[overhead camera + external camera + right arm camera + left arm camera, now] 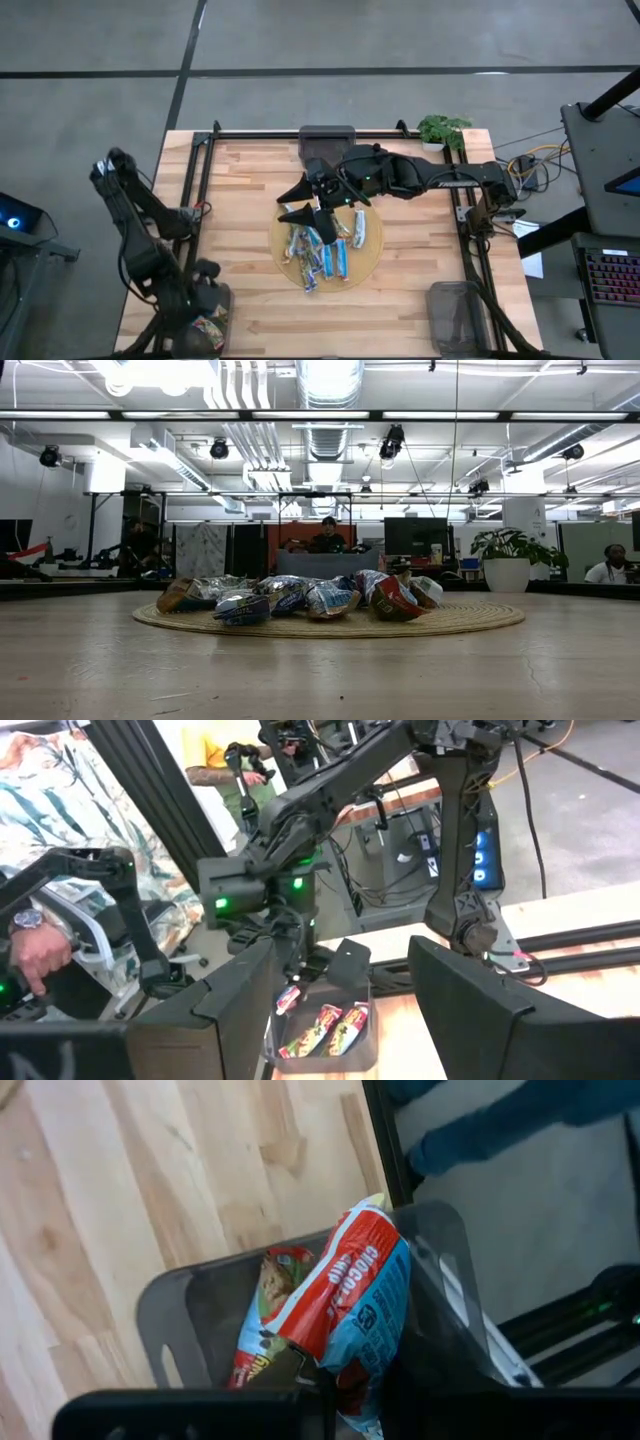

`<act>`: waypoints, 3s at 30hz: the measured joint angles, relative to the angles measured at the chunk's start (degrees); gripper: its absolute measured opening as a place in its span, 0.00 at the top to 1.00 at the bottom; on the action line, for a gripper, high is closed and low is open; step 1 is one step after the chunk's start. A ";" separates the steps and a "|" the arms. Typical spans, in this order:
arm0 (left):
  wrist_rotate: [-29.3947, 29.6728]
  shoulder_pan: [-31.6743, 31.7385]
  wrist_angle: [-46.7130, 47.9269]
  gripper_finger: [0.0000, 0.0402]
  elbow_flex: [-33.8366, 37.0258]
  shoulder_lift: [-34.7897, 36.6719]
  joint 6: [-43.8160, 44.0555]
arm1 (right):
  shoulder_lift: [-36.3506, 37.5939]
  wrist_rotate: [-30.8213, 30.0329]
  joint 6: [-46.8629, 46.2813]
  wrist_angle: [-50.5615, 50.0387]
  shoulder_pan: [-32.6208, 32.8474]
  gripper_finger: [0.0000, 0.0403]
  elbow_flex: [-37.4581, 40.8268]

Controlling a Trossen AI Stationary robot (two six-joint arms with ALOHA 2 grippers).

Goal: Pick and place Granola Bars by type
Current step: Put the red granola bar into the left black bin

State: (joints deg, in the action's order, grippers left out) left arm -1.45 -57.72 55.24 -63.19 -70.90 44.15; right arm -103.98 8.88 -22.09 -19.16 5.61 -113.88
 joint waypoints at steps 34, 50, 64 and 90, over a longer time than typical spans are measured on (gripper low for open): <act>-1.48 -4.33 1.01 0.68 -0.32 -6.16 -4.97 | -0.02 0.00 -0.44 0.04 0.02 0.46 0.22; -5.28 -4.03 2.73 0.80 -0.35 -6.12 -7.16 | -0.02 0.00 -0.44 0.03 0.02 0.46 0.22; 0.84 0.98 7.37 1.00 -3.49 -3.33 -10.79 | -0.02 0.00 -0.21 -0.04 0.02 0.46 0.22; 60.64 10.10 2.30 1.00 -5.93 21.56 -10.46 | -0.05 -4.61 2.80 -10.80 -1.54 0.46 0.22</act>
State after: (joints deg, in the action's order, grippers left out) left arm 59.19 -47.62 57.54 -69.12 -49.34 33.69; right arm -104.04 4.27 -19.29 -29.96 4.07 -113.67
